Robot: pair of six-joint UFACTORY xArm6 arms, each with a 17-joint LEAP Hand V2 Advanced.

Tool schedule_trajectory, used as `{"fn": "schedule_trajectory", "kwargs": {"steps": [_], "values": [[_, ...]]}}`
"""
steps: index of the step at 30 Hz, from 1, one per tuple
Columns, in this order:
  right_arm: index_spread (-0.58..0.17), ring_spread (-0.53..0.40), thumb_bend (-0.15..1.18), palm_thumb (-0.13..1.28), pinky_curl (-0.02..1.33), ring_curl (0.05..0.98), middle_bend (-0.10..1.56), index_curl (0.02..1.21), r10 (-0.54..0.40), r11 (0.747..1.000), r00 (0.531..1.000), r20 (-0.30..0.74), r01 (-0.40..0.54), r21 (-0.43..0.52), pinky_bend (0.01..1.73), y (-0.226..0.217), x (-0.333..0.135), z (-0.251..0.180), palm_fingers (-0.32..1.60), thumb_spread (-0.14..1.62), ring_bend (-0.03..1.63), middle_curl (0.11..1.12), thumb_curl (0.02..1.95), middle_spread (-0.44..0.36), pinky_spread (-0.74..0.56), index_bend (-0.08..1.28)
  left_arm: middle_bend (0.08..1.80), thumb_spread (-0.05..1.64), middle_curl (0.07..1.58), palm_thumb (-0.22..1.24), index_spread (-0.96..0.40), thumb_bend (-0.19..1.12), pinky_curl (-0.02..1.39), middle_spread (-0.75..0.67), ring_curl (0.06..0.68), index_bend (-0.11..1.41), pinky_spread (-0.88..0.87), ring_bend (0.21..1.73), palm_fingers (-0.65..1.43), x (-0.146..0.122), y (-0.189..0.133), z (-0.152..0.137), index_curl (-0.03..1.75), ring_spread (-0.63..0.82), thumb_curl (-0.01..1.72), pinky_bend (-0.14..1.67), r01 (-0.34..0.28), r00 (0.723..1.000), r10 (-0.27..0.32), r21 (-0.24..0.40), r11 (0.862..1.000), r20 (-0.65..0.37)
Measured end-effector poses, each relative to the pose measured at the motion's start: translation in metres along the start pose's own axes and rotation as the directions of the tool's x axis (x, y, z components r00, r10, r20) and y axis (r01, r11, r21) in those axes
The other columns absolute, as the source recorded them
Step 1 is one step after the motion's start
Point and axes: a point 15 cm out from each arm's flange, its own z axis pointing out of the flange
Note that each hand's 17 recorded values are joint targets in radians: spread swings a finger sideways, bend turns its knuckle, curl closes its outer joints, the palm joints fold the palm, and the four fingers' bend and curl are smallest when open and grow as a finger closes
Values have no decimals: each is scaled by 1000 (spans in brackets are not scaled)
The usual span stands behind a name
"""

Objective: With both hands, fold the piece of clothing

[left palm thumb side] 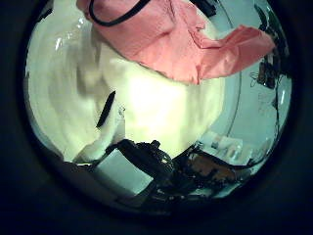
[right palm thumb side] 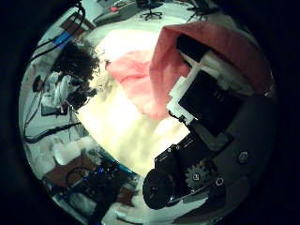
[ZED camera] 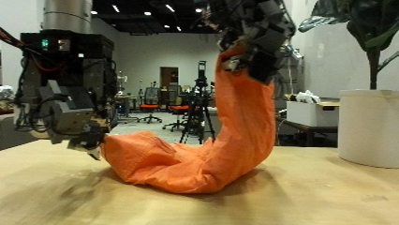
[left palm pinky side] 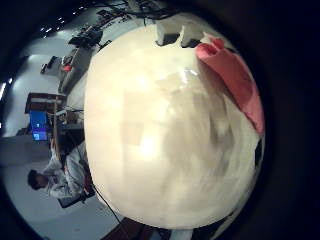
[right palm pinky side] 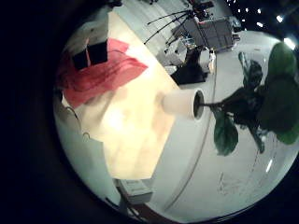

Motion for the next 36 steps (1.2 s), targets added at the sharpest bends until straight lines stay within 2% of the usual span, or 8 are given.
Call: {"fn": "schedule_trajectory", "kwargs": {"steps": [6,11,16,21,25,30,32,36], "values": [[-233,-201,-6,1144,666,637,1331,822,-114,993,993,6,114,14,1261,-52,-59,14,1168,942,1360,726,918,-107,-282,1072,184,1154,292,610,125,-18,319,264,216,175,483,422,53,-45,32,3,342,515,349,253,73,997,-73,-1,997,-10],[-233,-200,-7,1141,666,638,1335,821,-195,975,981,-22,196,106,1256,-94,-102,31,1168,945,1362,721,936,-106,-282,1072,185,1155,296,610,123,-18,319,260,215,176,483,419,56,-70,56,6,342,515,349,250,121,992,-121,2,993,-31],[-232,-198,-18,1105,664,636,1334,819,-237,964,971,-14,237,119,1255,-111,-130,62,1172,954,1363,716,938,-106,-292,1070,183,1156,296,612,115,-16,319,250,215,174,482,419,59,-74,62,7,342,515,350,251,130,991,-130,3,991,-35],[-236,-202,-36,941,650,625,1315,816,-247,963,969,28,241,121,1240,-122,-153,97,1182,1027,1361,711,880,-114,-311,1073,185,1152,298,618,107,-17,318,248,217,173,482,419,59,-76,69,6,341,510,356,250,136,990,-136,-1,991,-40],[-263,-231,-30,828,594,582,1270,782,-218,967,973,76,204,152,1152,-131,-157,107,1139,1136,1295,675,779,-133,-426,977,184,1150,299,623,102,-17,318,247,217,175,482,418,60,-75,71,3,341,509,357,250,135,990,-135,9,991,-37],[-341,-314,-13,786,533,537,1137,736,-177,973,978,111,157,169,1095,-134,-145,106,830,1229,1194,630,683,-184,-569,734,183,1148,299,624,99,-18,318,247,217,176,482,415,62,-74,72,2,344,508,357,248,137,990,-136,10,991,-37],[-352,-328,-16,770,544,543,1076,713,-171,972,978,120,148,184,1114,-135,-140,95,590,1251,1207,621,648,-195,-560,564,183,1148,299,624,98,-18,318,247,218,176,482,415,62,-74,71,1,344,508,357,248,137,990,-136,12,991,-36],[-397,-298,-26,706,525,494,862,624,-145,965,980,136,109,240,1040,-133,-111,54,188,1269,1100,549,585,-183,-364,438,183,1147,299,624,91,-18,317,238,217,177,482,415,66,-70,69,-2,346,508,357,244,130,991,-130,19,991,-36]]}}
